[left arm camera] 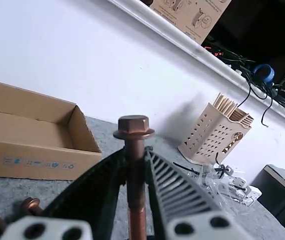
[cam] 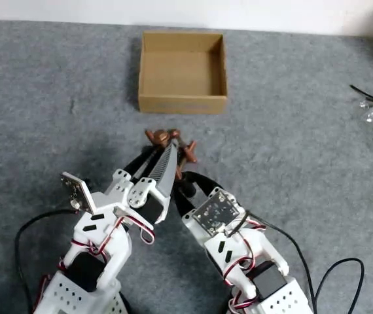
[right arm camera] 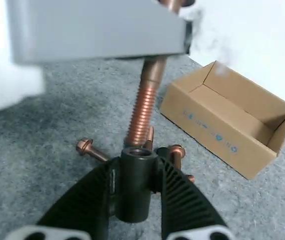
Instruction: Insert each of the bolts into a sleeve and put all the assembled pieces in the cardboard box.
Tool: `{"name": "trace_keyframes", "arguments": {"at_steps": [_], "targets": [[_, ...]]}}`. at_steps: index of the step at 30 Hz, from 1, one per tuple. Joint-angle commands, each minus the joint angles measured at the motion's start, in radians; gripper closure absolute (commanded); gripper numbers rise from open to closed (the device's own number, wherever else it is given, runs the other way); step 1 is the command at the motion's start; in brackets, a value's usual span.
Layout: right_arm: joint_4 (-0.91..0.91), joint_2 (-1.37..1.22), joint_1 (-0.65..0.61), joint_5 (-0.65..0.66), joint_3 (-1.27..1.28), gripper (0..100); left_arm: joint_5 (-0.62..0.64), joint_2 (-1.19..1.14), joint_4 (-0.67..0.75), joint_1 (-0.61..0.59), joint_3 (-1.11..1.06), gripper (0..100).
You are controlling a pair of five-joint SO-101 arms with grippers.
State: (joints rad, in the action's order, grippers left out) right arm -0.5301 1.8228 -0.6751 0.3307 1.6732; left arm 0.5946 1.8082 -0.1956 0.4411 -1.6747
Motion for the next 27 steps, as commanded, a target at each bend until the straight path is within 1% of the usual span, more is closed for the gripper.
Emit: {"name": "trace_keyframes", "arguments": {"at_steps": [1, 10, 13, 27], "targets": [[-0.001, 0.016, -0.013, 0.006, 0.068, 99.5, 0.006, 0.010, -0.002, 0.008, -0.021, 99], [-0.001, 0.016, -0.015, 0.008, 0.021, 99.5, 0.006, 0.008, -0.003, 0.005, -0.021, 99], [0.002, 0.016, -0.015, 0.008, -0.002, 99.5, 0.006, 0.008, -0.029, 0.010, -0.021, 99], [0.004, 0.016, -0.021, 0.006, -0.061, 99.5, 0.006, 0.008, -0.064, 0.010, -0.021, 99]]}}
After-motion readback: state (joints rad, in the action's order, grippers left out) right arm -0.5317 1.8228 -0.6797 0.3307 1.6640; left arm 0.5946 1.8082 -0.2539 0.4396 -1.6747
